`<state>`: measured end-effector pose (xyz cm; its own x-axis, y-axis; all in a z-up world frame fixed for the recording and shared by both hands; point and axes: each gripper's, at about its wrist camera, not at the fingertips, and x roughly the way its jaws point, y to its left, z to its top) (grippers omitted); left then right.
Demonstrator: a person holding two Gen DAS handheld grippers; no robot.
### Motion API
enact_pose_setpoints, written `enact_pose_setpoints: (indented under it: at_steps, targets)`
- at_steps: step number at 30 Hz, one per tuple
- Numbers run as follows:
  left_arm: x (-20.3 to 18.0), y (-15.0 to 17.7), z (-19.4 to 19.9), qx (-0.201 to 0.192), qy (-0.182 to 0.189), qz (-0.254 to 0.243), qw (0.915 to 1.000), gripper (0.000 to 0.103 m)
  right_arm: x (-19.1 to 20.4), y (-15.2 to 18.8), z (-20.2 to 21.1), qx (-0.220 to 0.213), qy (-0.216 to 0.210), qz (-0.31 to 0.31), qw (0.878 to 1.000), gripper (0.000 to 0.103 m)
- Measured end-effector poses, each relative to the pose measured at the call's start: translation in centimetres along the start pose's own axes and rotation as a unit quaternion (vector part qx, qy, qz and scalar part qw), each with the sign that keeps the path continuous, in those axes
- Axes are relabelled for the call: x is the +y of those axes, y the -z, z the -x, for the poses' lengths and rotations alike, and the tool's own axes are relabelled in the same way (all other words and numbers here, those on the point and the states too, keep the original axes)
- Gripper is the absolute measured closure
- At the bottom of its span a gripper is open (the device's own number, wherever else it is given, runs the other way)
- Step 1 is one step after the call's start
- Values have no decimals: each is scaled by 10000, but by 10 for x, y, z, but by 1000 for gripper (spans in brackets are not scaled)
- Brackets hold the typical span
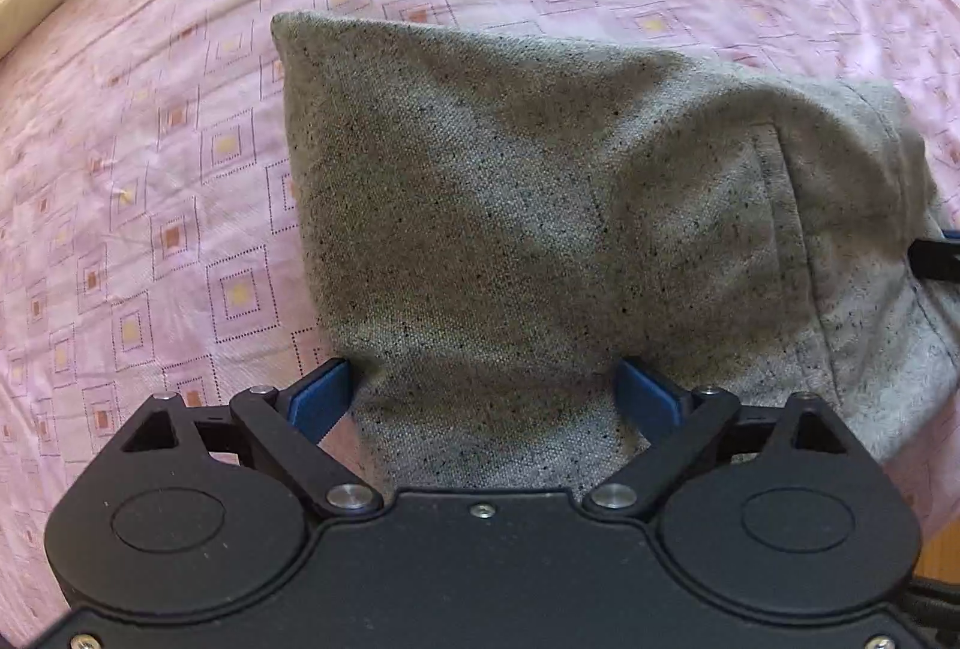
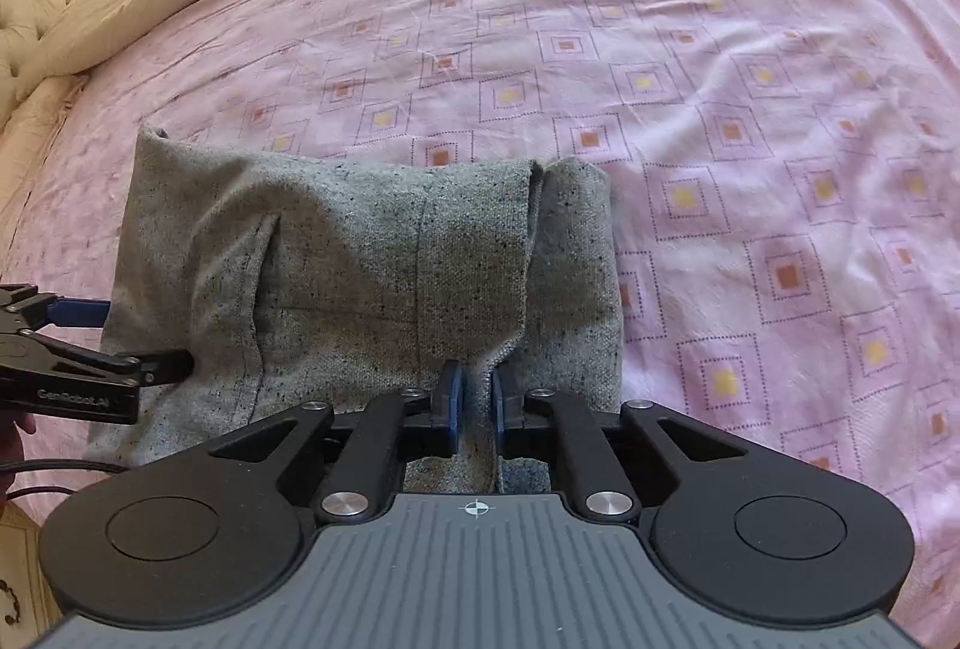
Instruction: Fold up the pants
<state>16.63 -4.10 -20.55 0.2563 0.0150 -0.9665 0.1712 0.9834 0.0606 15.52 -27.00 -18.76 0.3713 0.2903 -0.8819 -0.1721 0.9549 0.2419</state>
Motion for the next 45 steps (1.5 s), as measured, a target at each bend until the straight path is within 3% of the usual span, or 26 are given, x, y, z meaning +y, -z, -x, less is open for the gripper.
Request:
enact_pose_setpoints:
  at_steps: [2, 4, 14, 24, 28, 34, 38, 40, 45]
  targets:
    - [7, -4, -1, 119, 100, 217, 9996, 6, 1, 3, 6, -70, 82, 94, 9999, 85]
    - [11, -6, -3, 184, 138, 307, 9993, 5, -2, 8, 14, -154, 125, 58, 9998, 74]
    - [17, -4, -8, 226, 232, 405, 9987, 0, -28, 15, 23, -260, -46, -730, 9970, 65]
    - [35, -6, -19, 335, 747, 551, 9951, 0, -60, -3, -17, 50, -976, -1451, 9846, 50]
    - [42, -5, -20, 339, 941, 554, 9934, 0, -67, -3, -15, 102, -1165, -1414, 9830, 50]
    - [48, 1, -17, 253, 1083, 523, 9924, 0, -67, 0, 5, -300, -645, -902, 9934, 49]
    - [48, 0, -21, 192, 1149, 559, 9916, 0, -76, -1, -11, -79, -1402, -1135, 9836, 44]
    - [49, -1, -20, 146, 1172, 554, 9915, 0, -70, -4, -17, -110, -1610, -1132, 9804, 33]
    - [52, -5, -18, 263, 1269, 516, 9902, 0, -49, -10, -23, -141, -1353, -739, 9880, 27]
